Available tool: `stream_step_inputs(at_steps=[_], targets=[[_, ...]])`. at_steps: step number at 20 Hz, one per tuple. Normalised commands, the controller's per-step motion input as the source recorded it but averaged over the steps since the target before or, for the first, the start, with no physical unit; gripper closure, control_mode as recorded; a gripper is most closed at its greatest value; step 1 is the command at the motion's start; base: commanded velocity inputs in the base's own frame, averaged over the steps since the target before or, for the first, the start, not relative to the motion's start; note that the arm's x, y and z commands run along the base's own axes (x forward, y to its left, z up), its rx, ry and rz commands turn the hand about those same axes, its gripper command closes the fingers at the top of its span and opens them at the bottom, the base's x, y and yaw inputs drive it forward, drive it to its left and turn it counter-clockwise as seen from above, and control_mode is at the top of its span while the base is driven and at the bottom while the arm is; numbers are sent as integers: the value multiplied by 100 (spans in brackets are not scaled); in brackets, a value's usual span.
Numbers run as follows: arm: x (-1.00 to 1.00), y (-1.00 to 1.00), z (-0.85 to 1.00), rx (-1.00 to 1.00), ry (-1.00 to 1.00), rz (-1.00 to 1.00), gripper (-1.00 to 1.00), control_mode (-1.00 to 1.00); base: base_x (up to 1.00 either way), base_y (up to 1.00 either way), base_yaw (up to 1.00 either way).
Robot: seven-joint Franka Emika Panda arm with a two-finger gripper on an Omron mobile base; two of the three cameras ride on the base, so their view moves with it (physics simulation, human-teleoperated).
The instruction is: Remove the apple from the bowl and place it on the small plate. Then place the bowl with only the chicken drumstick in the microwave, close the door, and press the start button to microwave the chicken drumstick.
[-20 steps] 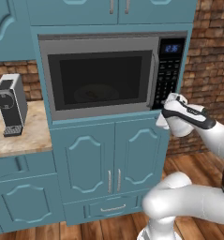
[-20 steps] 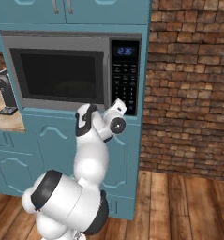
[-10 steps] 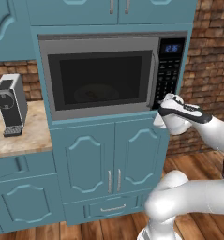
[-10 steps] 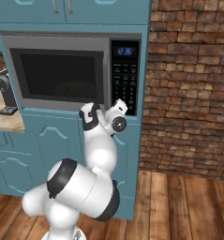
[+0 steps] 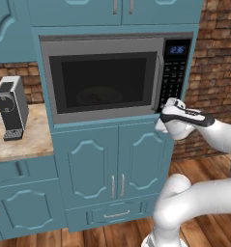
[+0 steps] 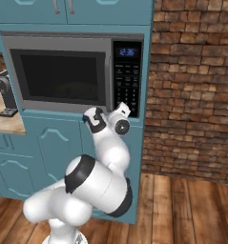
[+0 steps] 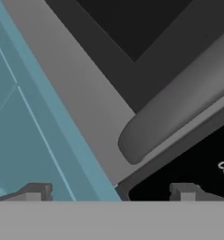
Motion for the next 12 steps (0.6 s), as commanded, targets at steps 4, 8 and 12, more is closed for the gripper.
stream_step_inputs(at_steps=[4,8,12], targets=[[17,-4,-11,0,0,0,-100,-100,0,0,0],[8,-14,0,0,0,0,-100,-100,0,0,0],[15,-16,0,0,0,0,-100,-100,0,0,0]])
